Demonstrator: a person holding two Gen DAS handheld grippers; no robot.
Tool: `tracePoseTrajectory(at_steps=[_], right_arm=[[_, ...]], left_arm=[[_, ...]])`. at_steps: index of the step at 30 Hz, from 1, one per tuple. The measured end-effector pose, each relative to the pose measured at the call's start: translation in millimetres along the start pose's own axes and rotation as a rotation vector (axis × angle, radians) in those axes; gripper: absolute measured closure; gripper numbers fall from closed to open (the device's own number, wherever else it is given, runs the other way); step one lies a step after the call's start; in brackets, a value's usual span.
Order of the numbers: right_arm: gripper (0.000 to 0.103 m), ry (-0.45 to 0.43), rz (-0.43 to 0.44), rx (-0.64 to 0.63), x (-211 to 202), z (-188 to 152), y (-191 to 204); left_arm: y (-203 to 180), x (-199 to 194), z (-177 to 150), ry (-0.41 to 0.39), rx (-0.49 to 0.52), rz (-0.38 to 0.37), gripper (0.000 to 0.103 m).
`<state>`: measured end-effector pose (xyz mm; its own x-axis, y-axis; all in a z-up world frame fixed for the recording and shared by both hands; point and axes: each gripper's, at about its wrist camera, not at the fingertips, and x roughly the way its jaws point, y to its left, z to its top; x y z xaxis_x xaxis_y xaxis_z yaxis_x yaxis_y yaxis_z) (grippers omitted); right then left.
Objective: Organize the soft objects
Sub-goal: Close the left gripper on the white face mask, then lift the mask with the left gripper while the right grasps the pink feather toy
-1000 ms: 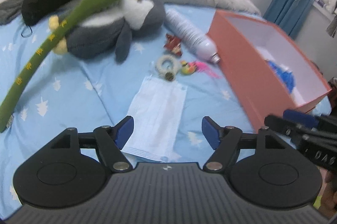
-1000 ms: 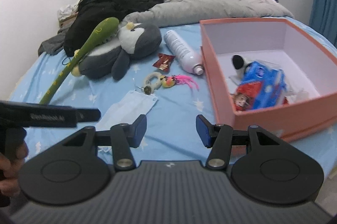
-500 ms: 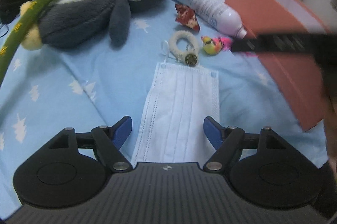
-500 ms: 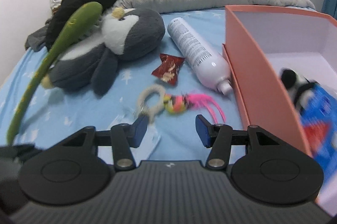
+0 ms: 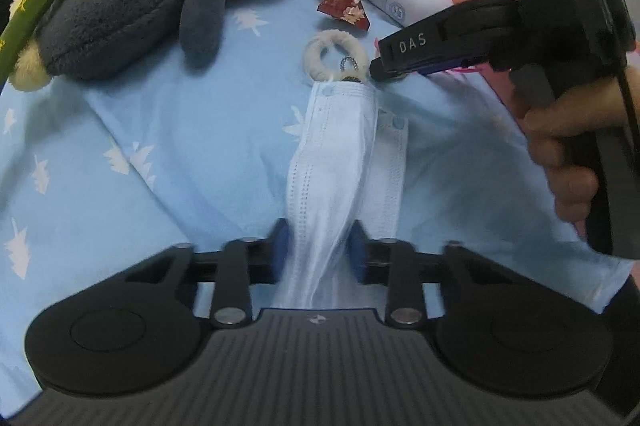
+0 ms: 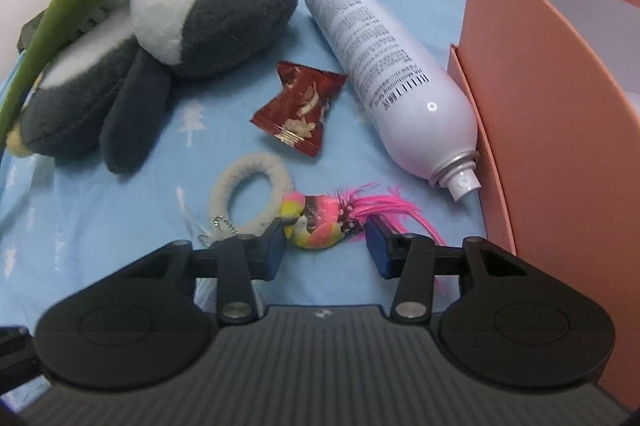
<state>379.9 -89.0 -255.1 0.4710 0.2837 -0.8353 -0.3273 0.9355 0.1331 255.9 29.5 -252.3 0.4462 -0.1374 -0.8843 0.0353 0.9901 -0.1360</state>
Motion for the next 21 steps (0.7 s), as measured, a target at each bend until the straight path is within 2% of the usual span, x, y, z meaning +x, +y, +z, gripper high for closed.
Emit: tracePoseTrajectory(at_steps=[3,5,7,8,11,21], right_arm=[[0.058,-0.001,0.013,0.01,-4.0,1.5,-1.6],[0.058,-0.015,0.02,0.002,-8.6,1.3,-2.2],[0.058,-0.03,0.016,-0.012,-14.5,-0.2,-2.4],[0.069,-0.04,0.018,-0.018,-18.9,-2.3,-2.2],[0.069,-0.058,0.022,-0.034,-31.3,-10.0,-0.2],[0.07,-0.152,0.053,-0.068,-77.7,-54.1,6.1]], left_arm=[[3.0,-2.9,3.2,0.003,-0.051,-0.007,0.093],[5.9,-6.4,3.1,-0.003,-0.087,-0.008,0.095],[9.3,-12.2,3.3,-0.023,-0.127,-0.022,0.095],[9.8,-15.1,2.8,-0.038,-0.133,-0.023,0.095],[8.3,-24.4,-2.4,-0.07,-0.148,0.009,0.095],[8.0,-63.9,-39.4,-0.166,-0.248,0.02,0.095]])
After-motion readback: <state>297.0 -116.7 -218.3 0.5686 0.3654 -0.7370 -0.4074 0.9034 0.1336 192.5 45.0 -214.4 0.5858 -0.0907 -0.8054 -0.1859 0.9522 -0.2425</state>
